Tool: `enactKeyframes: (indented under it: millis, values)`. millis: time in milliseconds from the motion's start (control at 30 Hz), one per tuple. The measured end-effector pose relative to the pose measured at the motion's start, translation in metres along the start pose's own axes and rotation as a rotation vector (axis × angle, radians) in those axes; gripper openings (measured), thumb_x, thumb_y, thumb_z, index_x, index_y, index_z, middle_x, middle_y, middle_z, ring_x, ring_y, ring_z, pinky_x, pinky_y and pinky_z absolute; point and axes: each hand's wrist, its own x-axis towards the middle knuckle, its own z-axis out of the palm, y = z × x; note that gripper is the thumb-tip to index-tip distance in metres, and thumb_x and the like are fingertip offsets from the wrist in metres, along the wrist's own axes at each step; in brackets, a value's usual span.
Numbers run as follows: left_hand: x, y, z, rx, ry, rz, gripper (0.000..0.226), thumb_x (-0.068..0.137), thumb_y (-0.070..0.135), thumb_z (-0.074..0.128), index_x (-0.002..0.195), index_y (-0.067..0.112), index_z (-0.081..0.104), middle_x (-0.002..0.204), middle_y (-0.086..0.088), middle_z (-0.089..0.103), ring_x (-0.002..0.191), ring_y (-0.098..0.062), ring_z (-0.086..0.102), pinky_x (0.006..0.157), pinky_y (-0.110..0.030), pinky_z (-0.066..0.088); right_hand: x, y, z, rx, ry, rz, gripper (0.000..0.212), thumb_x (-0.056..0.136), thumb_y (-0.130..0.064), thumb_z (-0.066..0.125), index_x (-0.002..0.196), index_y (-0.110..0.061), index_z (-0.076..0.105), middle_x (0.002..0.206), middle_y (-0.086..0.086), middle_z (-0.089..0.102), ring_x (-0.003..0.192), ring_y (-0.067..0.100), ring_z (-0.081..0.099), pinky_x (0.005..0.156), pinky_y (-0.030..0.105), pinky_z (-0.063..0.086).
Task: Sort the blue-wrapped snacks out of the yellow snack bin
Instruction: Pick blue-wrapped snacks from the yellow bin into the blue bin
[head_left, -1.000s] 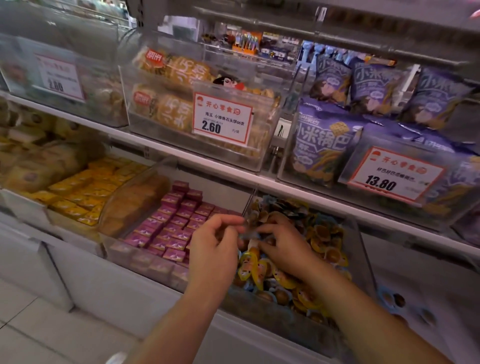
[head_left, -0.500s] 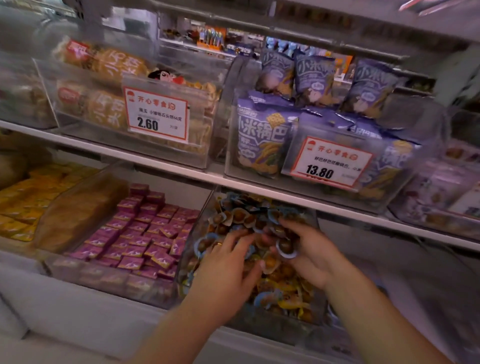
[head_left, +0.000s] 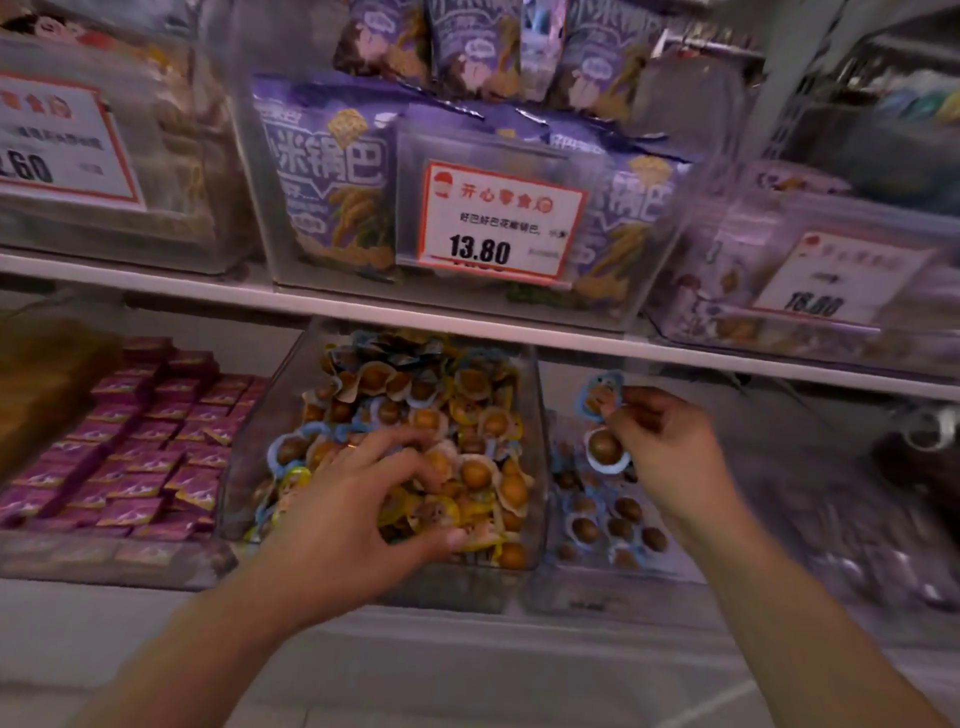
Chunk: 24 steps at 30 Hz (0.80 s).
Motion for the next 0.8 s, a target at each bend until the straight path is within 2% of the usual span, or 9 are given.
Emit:
enactKeyframes:
  millis: [100, 167, 233, 333, 433, 500, 567, 667, 800]
  values:
    - [-0.002, -0.010, -0.008, -0.007, -0.091, -0.015, 0.034, 0.067, 0.078, 0.065, 0.082, 0.047, 0.066, 0.134, 0.042, 0.040, 0.125, 0.004, 0.046, 0.101, -0.028, 0.041, 0.006, 0.031, -0.021, -0.149, -0.140, 0.120, 0.014, 0.096, -0.013, 0.062, 0.100, -0.009, 0.074, 0.098, 0.007, 0.075, 0.092, 0.017, 0.067, 0.083, 0.030, 0.052]
    - [-0.003, -0.012, -0.010, -0.012, -0.095, -0.040, 0.023, 0.068, 0.067, 0.068, 0.076, 0.046, 0.071, 0.129, 0.045, 0.042, 0.122, 0.007, 0.048, 0.097, -0.019, 0.038, 0.006, 0.042, -0.026, -0.202, -0.172, 0.136, 0.014, 0.097, -0.012, 0.059, 0.097, -0.016, 0.073, 0.097, 0.004, 0.072, 0.091, 0.013, 0.064, 0.077, 0.020, 0.050]
    - [-0.003, -0.011, -0.009, -0.020, -0.056, -0.061, 0.012, 0.072, 0.053, 0.076, 0.071, 0.042, 0.071, 0.126, 0.041, 0.048, 0.118, 0.008, 0.050, 0.091, -0.015, 0.039, 0.008, 0.042, -0.028, -0.214, -0.089, 0.090, 0.018, 0.097, -0.012, 0.058, 0.090, -0.020, 0.072, 0.091, -0.002, 0.071, 0.081, -0.003, 0.061, 0.065, 0.006, 0.044]
    - [-0.002, -0.006, -0.005, -0.113, 0.086, -0.130, 0.012, 0.078, 0.035, 0.078, 0.071, 0.038, 0.068, 0.117, 0.035, 0.059, 0.110, 0.010, 0.056, 0.083, -0.013, 0.043, 0.009, 0.028, -0.024, -0.150, 0.037, -0.003, 0.024, 0.093, -0.005, 0.054, 0.090, -0.019, 0.074, 0.091, -0.009, 0.072, 0.087, -0.010, 0.059, 0.066, -0.003, 0.040]
    - [0.001, -0.002, -0.012, -0.366, 0.338, -0.240, 0.010, 0.084, 0.035, 0.072, 0.078, 0.033, 0.064, 0.100, 0.022, 0.072, 0.093, 0.005, 0.068, 0.071, -0.013, 0.052, -0.003, 0.006, -0.006, -0.122, 0.046, -0.183, 0.030, 0.093, -0.004, 0.053, 0.090, -0.027, 0.072, 0.094, -0.016, 0.072, 0.088, -0.007, 0.064, 0.072, 0.001, 0.042]
    - [0.003, -0.003, -0.019, -0.550, 0.512, -0.324, 0.014, 0.088, 0.036, 0.068, 0.080, 0.027, 0.061, 0.088, 0.004, 0.076, 0.074, -0.010, 0.074, 0.055, -0.021, 0.055, -0.017, -0.008, 0.012, -0.149, -0.018, -0.312, 0.023, 0.095, -0.010, 0.055, 0.096, -0.026, 0.072, 0.097, -0.015, 0.072, 0.092, -0.004, 0.064, 0.077, 0.007, 0.047]
    - [0.004, -0.006, -0.023, -0.786, 0.620, -0.441, 0.017, 0.094, 0.023, 0.065, 0.085, 0.012, 0.055, 0.084, -0.011, 0.074, 0.065, -0.027, 0.074, 0.047, -0.029, 0.056, -0.029, -0.021, 0.035, -0.212, -0.121, -0.448, 0.018, 0.095, -0.023, 0.055, 0.101, -0.027, 0.071, 0.099, -0.016, 0.069, 0.094, -0.001, 0.064, 0.077, 0.010, 0.047]
    - [0.004, -0.010, -0.025, -0.967, 0.665, -0.569, 0.006, 0.098, 0.005, 0.054, 0.095, 0.009, 0.052, 0.088, -0.018, 0.068, 0.059, -0.033, 0.072, 0.045, -0.029, 0.054, -0.027, -0.038, 0.078, -0.380, -0.327, -0.504, 0.028, 0.091, -0.039, 0.052, 0.118, -0.039, 0.062, 0.113, -0.015, 0.064, 0.100, 0.001, 0.061, 0.082, 0.010, 0.046]
    - [0.002, -0.016, -0.023, -0.912, 0.534, -0.623, 0.018, 0.097, 0.004, 0.052, 0.099, 0.019, 0.062, 0.074, 0.004, 0.073, 0.058, -0.025, 0.070, 0.045, -0.027, 0.052, 0.004, -0.047, 0.140, -0.780, -0.612, -0.404, 0.064, 0.090, -0.051, 0.059, 0.147, -0.030, 0.039, 0.144, 0.004, 0.051, 0.130, 0.026, 0.050, 0.104, 0.036, 0.045]
